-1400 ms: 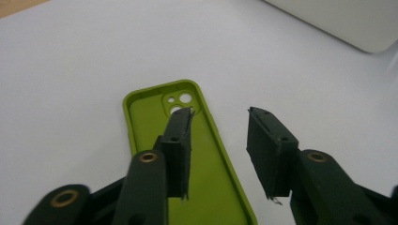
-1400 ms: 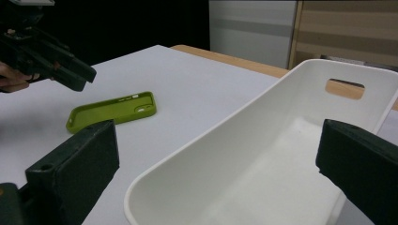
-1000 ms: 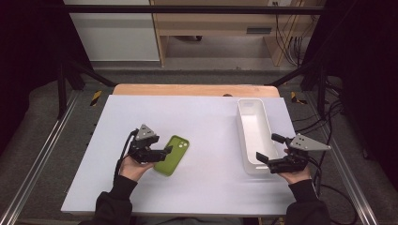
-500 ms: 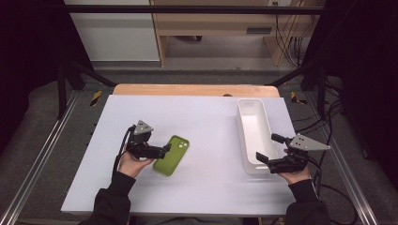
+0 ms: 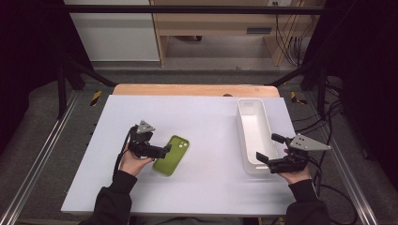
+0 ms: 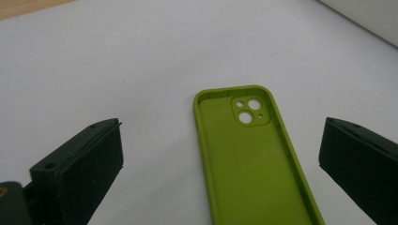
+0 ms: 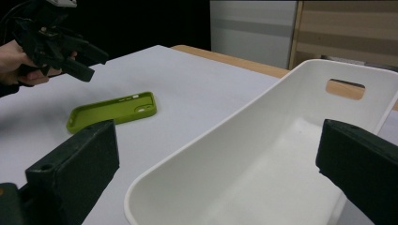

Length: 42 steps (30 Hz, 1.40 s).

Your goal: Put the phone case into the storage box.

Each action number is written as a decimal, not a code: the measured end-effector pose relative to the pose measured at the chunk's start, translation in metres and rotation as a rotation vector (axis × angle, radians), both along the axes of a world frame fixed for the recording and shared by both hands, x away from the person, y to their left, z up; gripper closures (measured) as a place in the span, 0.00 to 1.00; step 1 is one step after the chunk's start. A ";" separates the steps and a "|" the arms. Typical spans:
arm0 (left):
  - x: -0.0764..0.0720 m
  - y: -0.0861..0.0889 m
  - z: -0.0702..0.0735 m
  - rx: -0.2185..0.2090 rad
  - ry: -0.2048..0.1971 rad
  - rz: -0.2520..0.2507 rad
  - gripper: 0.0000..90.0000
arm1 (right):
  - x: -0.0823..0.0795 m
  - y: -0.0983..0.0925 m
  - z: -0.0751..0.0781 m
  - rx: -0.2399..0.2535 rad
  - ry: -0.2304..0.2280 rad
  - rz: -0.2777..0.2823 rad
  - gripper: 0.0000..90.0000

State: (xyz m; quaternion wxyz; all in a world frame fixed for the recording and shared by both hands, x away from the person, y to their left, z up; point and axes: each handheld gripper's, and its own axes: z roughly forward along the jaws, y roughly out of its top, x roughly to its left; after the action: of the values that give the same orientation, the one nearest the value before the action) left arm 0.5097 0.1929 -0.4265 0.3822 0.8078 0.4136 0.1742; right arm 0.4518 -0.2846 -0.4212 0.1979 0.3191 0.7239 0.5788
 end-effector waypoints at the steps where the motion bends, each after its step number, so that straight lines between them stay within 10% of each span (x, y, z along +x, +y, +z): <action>1: 0.000 0.000 -0.001 0.003 0.003 0.002 0.00 | 0.000 0.000 0.000 -0.001 -0.001 0.000 0.00; 25: 0.009 -0.005 -0.027 0.057 0.067 0.026 0.06 | 0.000 0.000 0.000 -0.001 -0.001 0.000 0.00; 42: 0.010 -0.009 -0.035 0.092 0.097 0.026 0.40 | 0.000 0.000 0.001 -0.001 -0.003 -0.001 0.00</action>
State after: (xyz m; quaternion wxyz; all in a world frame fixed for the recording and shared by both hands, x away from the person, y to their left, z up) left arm 0.5193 0.1837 -0.4620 0.3219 0.8266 0.4335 0.1587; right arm 0.4514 -0.2847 -0.4205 0.1994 0.3186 0.7235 0.5790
